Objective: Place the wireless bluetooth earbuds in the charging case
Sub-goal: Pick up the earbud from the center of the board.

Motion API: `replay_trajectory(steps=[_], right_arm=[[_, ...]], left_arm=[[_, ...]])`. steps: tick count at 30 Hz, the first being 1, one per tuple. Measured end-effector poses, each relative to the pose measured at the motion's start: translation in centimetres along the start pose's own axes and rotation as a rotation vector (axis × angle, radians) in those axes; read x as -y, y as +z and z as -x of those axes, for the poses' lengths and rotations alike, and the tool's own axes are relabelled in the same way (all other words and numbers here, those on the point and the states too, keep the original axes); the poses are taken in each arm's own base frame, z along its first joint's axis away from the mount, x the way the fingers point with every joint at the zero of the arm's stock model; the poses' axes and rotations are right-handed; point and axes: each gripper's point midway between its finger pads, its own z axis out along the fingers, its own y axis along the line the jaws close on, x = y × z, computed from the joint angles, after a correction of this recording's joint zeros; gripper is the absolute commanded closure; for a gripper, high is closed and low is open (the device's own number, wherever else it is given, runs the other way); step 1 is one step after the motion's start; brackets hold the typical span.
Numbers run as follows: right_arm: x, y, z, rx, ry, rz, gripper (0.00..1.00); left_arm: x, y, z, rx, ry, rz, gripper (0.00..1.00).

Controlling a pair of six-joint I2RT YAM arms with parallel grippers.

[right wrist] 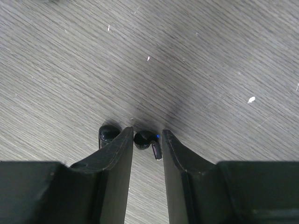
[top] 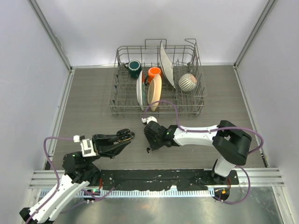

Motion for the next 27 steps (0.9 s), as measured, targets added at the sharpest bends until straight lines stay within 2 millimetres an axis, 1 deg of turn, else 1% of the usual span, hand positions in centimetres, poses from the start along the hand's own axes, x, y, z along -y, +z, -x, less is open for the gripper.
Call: replay_trajectory(steps=[8, 13, 22, 24, 27], right_arm=[[0.4, 0.0, 0.0, 0.002, 0.008, -0.023, 0.71], [0.8, 0.0, 0.1, 0.013, 0.061, -0.058, 0.74], [2.4, -0.1, 0.3, 0.084, 0.331, -0.171, 0.76], [2.7, -0.2, 0.2, 0.105, 0.379, -0.195, 0.75], [3.3, -0.6, -0.1, 0.136, 0.422, -0.237, 0.71]], left_arm=[[0.0, 0.0, 0.0, 0.000, 0.000, 0.001, 1.00], [-0.1, 0.0, 0.0, 0.001, 0.000, 0.004, 1.00], [-0.2, 0.0, -0.1, -0.002, -0.002, 0.009, 1.00], [-0.2, 0.0, -0.1, -0.003, -0.002, 0.010, 1.00], [-0.2, -0.1, 0.0, -0.001, 0.002, 0.012, 1.00]])
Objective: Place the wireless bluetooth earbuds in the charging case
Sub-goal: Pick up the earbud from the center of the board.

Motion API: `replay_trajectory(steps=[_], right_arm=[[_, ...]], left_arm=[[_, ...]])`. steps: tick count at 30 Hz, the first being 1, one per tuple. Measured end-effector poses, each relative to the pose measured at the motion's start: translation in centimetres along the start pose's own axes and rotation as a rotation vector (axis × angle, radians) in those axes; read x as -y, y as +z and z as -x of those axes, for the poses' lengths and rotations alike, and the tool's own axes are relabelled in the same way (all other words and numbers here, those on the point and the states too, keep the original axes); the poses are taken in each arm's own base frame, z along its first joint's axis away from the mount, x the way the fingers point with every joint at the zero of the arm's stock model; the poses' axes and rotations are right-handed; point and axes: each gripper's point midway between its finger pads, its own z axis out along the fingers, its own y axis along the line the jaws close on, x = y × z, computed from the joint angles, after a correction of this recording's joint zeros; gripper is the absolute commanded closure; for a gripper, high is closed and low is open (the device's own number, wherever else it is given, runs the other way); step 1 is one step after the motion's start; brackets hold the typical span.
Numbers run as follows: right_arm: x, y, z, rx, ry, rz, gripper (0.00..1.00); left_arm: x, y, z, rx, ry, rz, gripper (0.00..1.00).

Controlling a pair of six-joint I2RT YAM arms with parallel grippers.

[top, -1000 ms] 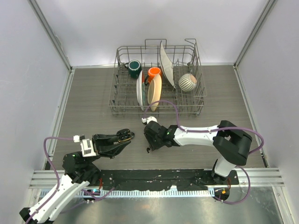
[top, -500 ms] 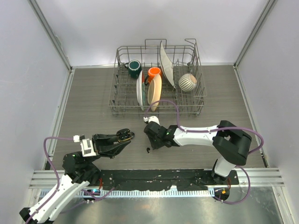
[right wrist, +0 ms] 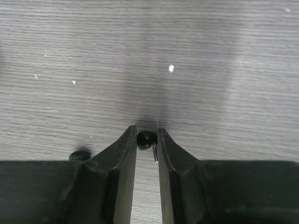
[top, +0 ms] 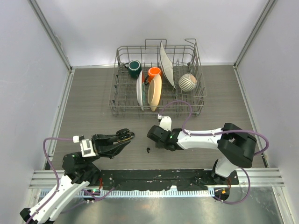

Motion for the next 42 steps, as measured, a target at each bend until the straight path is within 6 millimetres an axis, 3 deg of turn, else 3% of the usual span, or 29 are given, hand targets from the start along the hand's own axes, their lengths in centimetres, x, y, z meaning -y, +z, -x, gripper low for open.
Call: replay_trajectory(steps=[9, 21, 24, 33, 42], right_arm=[[1.8, -0.8, 0.2, 0.085, 0.020, -0.099, 0.69], [3.4, -1.3, 0.2, 0.122, 0.059, -0.105, 0.71], [3.6, -1.3, 0.0, 0.121, 0.058, -0.106, 0.68], [2.6, -1.9, 1.0, 0.149, 0.044, -0.054, 0.47], [1.8, -2.9, 2.3, 0.174, -0.117, -0.001, 0.44]], left_arm=[[-0.1, 0.0, 0.1, 0.005, 0.006, 0.006, 1.00], [-0.2, -0.1, -0.4, -0.016, 0.006, 0.012, 1.00], [-0.2, -0.2, -0.5, -0.021, 0.003, 0.013, 1.00], [-0.2, -0.2, -0.5, -0.025, 0.002, 0.014, 1.00], [-0.2, -0.2, -0.5, -0.025, 0.004, 0.013, 1.00]])
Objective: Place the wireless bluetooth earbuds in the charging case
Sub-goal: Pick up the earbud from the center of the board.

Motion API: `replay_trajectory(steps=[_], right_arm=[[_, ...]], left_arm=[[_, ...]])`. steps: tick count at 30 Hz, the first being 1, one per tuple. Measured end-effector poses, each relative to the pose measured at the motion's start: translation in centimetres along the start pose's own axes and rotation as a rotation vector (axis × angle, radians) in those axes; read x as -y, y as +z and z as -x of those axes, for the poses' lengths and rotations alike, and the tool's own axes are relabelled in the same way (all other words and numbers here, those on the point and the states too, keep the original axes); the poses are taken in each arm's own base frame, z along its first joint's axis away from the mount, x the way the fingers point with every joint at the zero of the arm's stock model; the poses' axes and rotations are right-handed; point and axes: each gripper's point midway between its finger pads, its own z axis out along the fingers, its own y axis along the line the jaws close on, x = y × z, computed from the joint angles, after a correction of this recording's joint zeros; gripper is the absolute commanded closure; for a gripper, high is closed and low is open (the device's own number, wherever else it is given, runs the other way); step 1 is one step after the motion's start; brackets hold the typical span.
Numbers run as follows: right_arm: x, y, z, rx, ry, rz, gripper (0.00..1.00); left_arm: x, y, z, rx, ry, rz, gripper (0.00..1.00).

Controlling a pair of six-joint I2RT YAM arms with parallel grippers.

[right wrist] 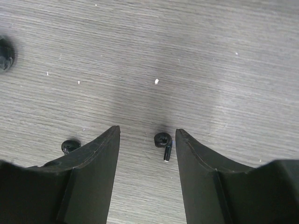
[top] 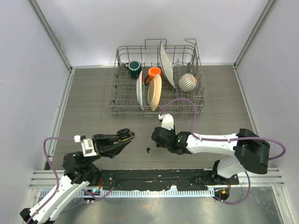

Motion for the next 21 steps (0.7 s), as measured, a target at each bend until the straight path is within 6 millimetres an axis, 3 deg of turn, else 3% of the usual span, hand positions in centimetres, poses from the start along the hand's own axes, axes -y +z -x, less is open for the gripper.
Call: replay_trajectory(steps=[7, 13, 21], right_arm=[[-0.2, -0.7, 1.0, 0.028, -0.085, 0.043, 0.34], [0.1, -2.4, 2.2, 0.051, -0.051, 0.111, 0.34], [0.4, -0.7, -0.7, -0.056, -0.157, 0.101, 0.39]], left_arm=[[0.0, 0.0, 0.1, 0.002, 0.000, 0.000, 1.00], [0.1, 0.0, 0.5, 0.020, 0.005, -0.004, 1.00], [0.1, 0.1, 1.0, 0.038, 0.015, -0.001, 1.00]])
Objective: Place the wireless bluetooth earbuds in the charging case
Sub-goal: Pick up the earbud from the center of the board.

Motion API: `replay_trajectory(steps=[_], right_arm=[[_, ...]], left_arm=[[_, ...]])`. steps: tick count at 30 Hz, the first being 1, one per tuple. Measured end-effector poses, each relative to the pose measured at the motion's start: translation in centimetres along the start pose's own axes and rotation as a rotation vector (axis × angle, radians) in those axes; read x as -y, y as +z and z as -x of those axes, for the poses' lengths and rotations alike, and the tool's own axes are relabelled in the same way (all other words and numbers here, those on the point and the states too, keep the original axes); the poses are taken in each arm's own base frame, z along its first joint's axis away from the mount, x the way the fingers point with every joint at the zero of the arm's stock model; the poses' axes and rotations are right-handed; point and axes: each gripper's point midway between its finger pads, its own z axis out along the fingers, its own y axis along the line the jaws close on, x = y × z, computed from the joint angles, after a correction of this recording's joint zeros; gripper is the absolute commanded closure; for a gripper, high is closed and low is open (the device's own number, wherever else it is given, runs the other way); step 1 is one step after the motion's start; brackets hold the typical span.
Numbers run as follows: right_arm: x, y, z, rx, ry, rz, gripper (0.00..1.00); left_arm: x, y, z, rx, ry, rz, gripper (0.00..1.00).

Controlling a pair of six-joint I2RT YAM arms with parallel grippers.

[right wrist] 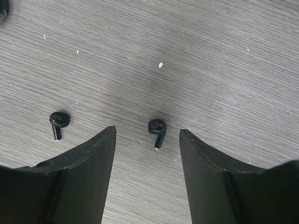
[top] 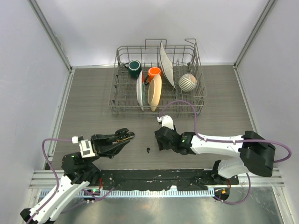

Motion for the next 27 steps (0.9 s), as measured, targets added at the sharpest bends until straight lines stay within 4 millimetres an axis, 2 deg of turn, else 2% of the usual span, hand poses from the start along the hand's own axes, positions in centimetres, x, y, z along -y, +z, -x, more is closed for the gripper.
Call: replay_trajectory(steps=[19, 27], right_arm=[[1.6, 1.1, -0.5, -0.046, 0.012, -0.005, 0.43], [1.5, 1.2, -0.4, -0.063, 0.002, 0.027, 0.45]], left_arm=[[-0.7, -0.2, 0.1, 0.028, 0.055, 0.029, 1.00], [-0.8, -0.2, -0.1, 0.029, 0.056, 0.030, 1.00]])
